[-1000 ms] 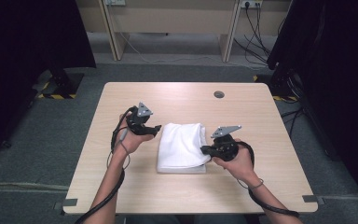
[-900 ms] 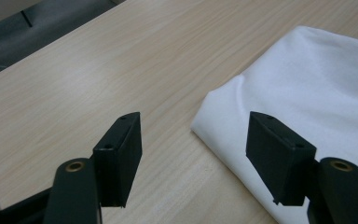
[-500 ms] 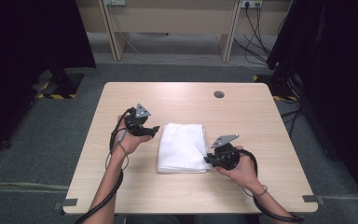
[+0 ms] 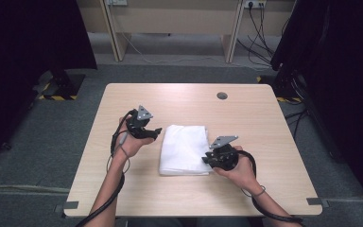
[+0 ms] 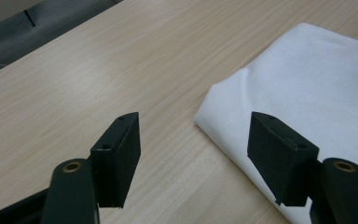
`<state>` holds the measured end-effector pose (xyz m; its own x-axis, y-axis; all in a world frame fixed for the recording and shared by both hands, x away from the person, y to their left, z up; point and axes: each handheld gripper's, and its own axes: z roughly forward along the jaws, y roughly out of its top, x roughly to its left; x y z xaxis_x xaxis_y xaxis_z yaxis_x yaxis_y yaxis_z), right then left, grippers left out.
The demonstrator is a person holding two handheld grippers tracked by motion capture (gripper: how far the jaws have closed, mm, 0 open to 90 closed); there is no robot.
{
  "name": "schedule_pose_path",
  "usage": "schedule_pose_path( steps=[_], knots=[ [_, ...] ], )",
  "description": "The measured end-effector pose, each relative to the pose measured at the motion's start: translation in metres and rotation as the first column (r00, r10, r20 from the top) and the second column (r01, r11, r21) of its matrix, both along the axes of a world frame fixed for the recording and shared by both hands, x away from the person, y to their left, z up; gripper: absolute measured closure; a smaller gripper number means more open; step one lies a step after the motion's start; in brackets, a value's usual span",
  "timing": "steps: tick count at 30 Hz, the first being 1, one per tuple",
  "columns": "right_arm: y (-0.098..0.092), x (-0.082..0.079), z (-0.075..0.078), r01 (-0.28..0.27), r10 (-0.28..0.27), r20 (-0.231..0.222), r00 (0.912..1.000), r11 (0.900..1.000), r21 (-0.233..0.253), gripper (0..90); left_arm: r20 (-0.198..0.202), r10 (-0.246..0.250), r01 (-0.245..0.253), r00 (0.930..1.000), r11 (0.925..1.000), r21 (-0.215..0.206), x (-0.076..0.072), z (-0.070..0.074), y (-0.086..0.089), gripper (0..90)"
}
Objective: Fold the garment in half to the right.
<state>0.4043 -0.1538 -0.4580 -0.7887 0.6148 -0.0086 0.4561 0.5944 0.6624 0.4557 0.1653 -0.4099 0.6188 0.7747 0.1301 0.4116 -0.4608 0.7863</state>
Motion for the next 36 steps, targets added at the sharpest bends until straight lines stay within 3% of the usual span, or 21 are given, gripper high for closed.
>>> schedule_pose_path(
  steps=[8,20,36],
  knots=[
    [-0.008,0.000,-0.003,0.017,-0.017,-0.029,0.9995,1.000,0.012,67.1,0.016,-0.001,0.001,0.9999,0.9999,-0.017,-0.005,-0.001,0.001,32.3],
    [-0.024,0.001,0.010,0.036,-0.038,0.022,0.9990,0.997,0.069,56.9,0.062,0.000,0.002,0.9981,0.9991,-0.042,-0.017,0.001,0.006,28.4],
    [-0.047,0.000,0.015,0.076,-0.080,0.032,0.9963,0.992,0.105,48.7,0.110,0.028,-0.021,0.9935,0.9973,-0.070,-0.041,-0.004,0.016,26.0]
  ],
)
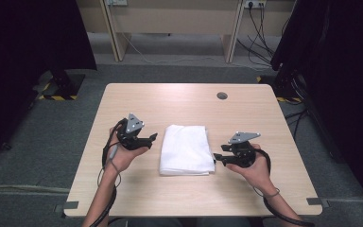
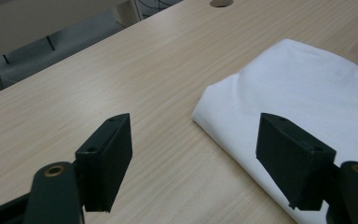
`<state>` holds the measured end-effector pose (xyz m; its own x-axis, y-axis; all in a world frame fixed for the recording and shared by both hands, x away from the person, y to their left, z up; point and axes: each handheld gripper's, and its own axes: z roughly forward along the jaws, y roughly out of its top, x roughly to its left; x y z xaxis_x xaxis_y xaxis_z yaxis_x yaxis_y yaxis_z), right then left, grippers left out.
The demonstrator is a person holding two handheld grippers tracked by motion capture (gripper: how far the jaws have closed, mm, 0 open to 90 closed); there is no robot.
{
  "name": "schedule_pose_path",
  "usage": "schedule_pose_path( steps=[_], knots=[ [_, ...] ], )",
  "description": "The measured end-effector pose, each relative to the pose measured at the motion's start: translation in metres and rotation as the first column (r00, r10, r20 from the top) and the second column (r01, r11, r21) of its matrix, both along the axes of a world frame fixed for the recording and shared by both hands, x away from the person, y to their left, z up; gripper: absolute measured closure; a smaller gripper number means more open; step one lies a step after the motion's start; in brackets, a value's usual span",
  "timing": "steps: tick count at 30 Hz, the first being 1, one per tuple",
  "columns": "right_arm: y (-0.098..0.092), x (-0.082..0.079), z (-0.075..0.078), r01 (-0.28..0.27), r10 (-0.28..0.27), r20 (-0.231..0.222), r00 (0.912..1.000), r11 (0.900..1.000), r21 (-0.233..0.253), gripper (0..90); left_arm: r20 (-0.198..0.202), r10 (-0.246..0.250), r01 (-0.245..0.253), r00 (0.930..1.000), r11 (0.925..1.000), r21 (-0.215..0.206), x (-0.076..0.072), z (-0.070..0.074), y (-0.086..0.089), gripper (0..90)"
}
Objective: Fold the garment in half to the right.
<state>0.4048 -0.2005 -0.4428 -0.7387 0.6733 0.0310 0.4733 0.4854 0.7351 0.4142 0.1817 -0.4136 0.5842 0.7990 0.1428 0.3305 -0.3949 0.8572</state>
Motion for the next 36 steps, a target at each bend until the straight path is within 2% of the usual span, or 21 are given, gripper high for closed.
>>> schedule_pose_path(
  steps=[3,13,23,36],
  knots=[
    [-0.004,-0.001,-0.001,0.006,-0.006,-0.008,0.9999,1.000,0.011,48.3,0.002,-0.001,0.001,1.0000,1.0000,0.001,-0.004,-0.001,0.001,25.9],
    [-0.015,-0.002,0.003,0.026,-0.026,0.004,0.9997,0.999,0.024,46.8,0.022,0.003,-0.003,0.9998,1.0000,-0.007,-0.018,-0.002,0.005,25.5],
    [-0.021,-0.003,0.008,0.038,-0.039,0.018,0.9991,0.999,0.029,44.6,0.024,0.000,0.000,0.9997,0.9998,-0.022,-0.028,-0.004,0.009,25.1],
    [-0.029,-0.003,0.014,0.057,-0.058,0.025,0.9980,0.997,0.045,41.0,0.025,-0.006,0.006,0.9997,0.9996,-0.027,-0.032,-0.002,0.009,23.8]
  ],
)
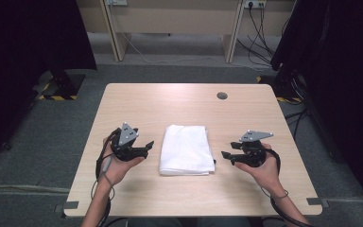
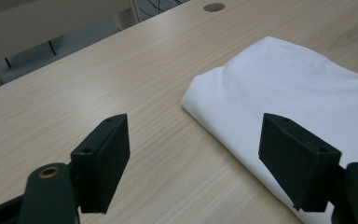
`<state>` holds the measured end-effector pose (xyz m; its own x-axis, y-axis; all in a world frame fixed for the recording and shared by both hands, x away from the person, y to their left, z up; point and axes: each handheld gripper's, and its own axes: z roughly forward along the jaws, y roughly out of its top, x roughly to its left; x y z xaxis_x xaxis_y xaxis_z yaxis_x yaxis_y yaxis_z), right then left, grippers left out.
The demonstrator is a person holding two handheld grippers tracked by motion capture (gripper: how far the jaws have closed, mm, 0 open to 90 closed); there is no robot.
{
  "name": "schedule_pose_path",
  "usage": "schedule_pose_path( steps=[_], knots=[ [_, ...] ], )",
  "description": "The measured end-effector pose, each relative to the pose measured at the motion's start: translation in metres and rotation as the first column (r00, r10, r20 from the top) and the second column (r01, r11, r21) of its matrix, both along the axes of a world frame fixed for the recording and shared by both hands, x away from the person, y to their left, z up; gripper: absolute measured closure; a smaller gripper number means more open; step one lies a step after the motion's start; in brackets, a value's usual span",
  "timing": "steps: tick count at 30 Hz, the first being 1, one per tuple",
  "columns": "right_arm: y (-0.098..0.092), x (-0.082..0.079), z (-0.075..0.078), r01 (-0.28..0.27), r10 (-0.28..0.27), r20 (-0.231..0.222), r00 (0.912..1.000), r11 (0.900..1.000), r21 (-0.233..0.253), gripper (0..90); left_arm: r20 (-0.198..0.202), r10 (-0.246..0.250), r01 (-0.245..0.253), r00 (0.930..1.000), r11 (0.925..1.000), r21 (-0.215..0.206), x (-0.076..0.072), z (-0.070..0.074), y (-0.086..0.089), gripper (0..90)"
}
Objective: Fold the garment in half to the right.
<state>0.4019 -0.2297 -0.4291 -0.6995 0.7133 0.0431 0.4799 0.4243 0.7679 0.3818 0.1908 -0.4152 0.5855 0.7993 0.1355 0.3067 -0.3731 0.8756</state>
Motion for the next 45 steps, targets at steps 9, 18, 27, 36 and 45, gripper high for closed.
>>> schedule_pose_path(
  steps=[9,18,27,36,45],
  knots=[
    [-0.010,-0.002,0.006,0.022,-0.022,0.013,0.9997,1.000,0.007,39.2,0.023,0.009,-0.009,0.9997,0.9999,-0.010,-0.009,0.002,0.007,23.8],
    [-0.020,-0.005,0.005,0.043,-0.043,0.013,0.9990,0.999,0.004,37.7,0.021,0.015,-0.015,0.9997,0.9998,-0.015,-0.015,-0.002,0.012,23.6],
    [-0.033,-0.008,0.007,0.070,-0.070,0.019,0.9973,0.997,0.024,36.3,0.034,0.019,-0.018,0.9992,0.9996,-0.023,-0.021,-0.001,0.015,23.4],
    [-0.041,-0.011,0.009,0.086,-0.087,0.022,0.9960,0.996,0.038,34.5,0.044,0.027,-0.026,0.9987,0.9994,-0.022,-0.026,0.000,0.018,23.4],
    [-0.052,-0.015,0.008,0.106,-0.107,0.023,0.9940,0.994,0.036,34.0,0.050,0.046,-0.045,0.9977,0.9987,-0.025,-0.033,-0.004,0.029,23.4]
  ],
)
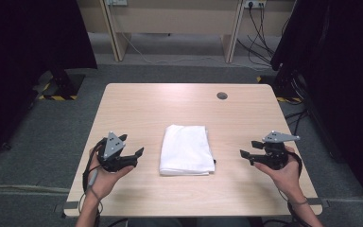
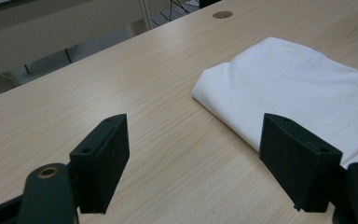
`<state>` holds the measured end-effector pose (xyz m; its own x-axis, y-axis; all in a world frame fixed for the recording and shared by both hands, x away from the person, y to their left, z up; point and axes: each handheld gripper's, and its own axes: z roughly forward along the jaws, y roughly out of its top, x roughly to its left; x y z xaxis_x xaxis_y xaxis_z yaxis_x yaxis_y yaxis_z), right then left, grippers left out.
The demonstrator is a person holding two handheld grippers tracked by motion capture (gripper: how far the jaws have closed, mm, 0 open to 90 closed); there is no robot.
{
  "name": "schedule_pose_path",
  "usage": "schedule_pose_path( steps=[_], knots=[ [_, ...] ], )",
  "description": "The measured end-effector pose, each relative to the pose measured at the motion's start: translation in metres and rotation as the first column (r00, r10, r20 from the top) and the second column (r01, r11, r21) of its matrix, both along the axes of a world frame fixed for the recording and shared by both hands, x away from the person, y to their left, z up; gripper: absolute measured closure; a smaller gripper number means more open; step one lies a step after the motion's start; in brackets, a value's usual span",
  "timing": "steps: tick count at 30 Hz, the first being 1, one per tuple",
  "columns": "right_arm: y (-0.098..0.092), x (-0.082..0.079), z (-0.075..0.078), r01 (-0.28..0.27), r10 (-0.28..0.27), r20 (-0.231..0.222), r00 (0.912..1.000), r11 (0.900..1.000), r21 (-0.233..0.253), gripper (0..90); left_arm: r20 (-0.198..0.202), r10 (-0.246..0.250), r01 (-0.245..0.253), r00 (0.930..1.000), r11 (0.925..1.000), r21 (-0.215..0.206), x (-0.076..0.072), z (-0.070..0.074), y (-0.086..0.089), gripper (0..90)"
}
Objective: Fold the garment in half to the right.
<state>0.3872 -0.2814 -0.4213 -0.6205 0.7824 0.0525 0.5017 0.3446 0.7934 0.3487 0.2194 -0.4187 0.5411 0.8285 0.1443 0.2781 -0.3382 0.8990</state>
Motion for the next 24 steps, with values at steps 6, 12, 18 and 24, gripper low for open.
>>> schedule_pose_path(
  steps=[6,12,18,24],
  knots=[
    [-0.009,-0.003,0.001,0.019,-0.019,0.004,0.9998,1.000,0.002,33.7,0.007,0.014,-0.014,0.9999,0.9998,-0.013,-0.004,-0.002,0.007,23.5],
    [-0.017,-0.005,0.000,0.038,-0.038,0.003,0.9993,0.999,0.003,33.3,0.010,0.028,-0.027,0.9996,0.9995,-0.017,-0.008,-0.004,0.012,23.4],
    [-0.022,-0.008,-0.001,0.053,-0.053,0.006,0.9986,0.999,0.001,32.4,0.011,0.038,-0.038,0.9992,0.9990,-0.022,-0.012,-0.006,0.016,23.4],
    [-0.025,-0.009,-0.002,0.064,-0.064,0.006,0.9979,0.998,0.002,32.2,0.008,0.049,-0.049,0.9988,0.9986,-0.022,-0.016,-0.009,0.021,23.4]
  ],
)
